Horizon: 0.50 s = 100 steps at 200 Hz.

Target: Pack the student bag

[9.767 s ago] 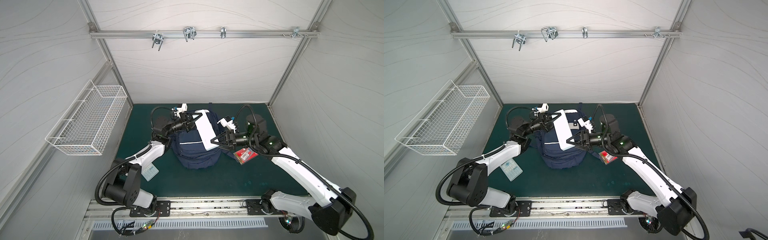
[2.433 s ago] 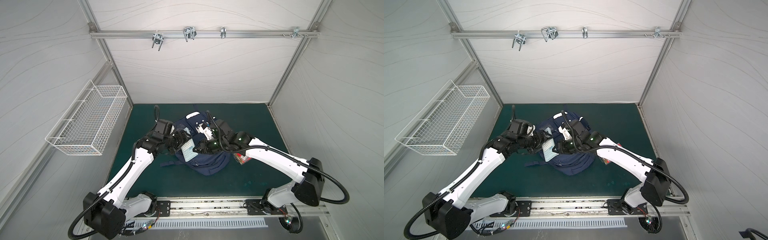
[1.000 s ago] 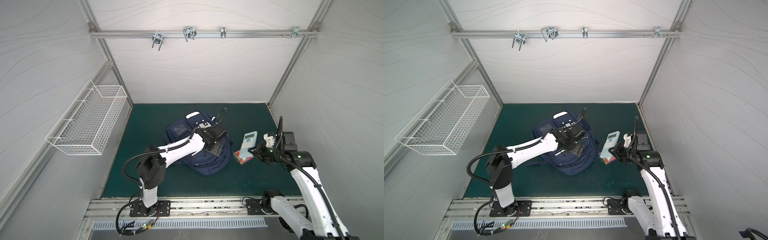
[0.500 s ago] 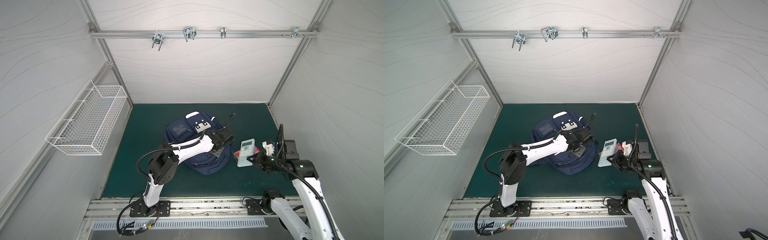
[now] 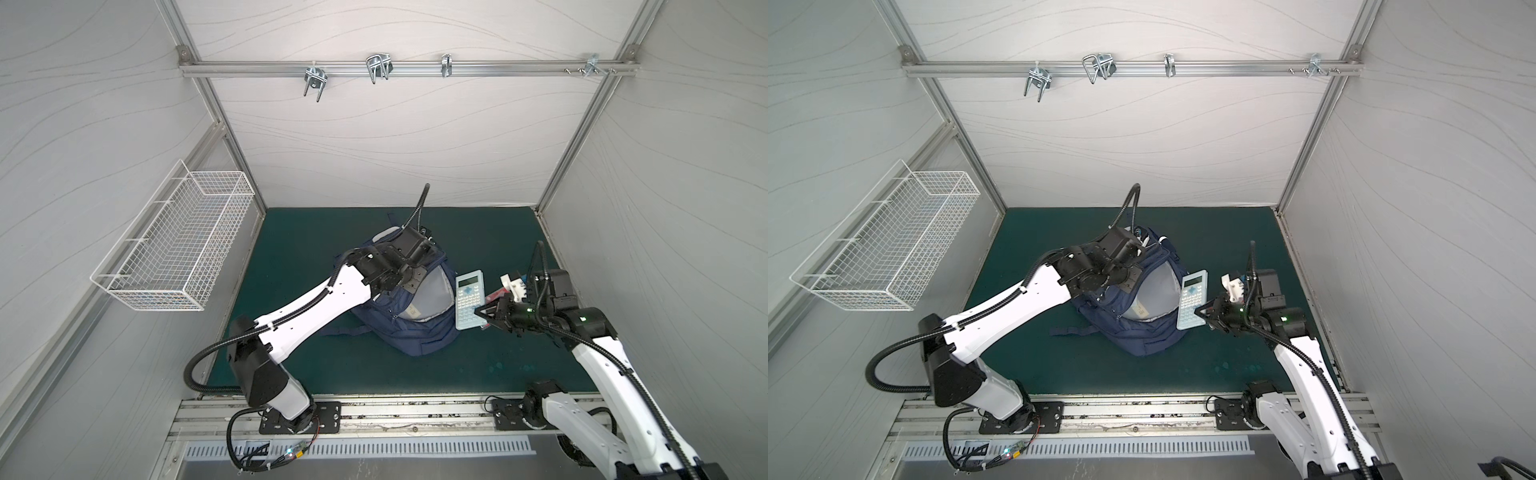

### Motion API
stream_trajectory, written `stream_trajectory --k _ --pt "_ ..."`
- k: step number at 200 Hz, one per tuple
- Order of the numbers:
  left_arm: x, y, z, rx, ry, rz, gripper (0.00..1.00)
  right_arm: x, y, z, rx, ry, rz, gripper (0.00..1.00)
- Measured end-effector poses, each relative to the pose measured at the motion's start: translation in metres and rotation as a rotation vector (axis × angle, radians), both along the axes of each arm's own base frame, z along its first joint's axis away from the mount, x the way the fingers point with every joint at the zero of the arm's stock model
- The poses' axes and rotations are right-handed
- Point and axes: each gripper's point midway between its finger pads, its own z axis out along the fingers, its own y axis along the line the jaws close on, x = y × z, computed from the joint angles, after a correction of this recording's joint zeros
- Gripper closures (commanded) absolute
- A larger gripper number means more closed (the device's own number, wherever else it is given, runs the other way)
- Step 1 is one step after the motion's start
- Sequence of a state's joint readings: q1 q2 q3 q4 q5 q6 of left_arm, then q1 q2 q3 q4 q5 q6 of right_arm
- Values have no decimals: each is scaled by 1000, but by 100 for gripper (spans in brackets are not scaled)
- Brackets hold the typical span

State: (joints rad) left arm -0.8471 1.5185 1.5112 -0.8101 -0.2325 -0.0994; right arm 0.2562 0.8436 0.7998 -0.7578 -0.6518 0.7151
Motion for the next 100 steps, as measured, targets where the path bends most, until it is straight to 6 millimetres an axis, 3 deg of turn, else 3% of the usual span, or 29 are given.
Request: stream_trajectory --k 35,73,100 --pt "-14 6 -13 -52 65 -62 100 14 36 -13 24 7 81 97" --pt "-8 2 -10 -135 94 -54 100 19 96 -38 -26 -15 200 99" --pt "-8 -1 -7 -185 111 -52 100 30 120 -58 -59 -38 196 100"
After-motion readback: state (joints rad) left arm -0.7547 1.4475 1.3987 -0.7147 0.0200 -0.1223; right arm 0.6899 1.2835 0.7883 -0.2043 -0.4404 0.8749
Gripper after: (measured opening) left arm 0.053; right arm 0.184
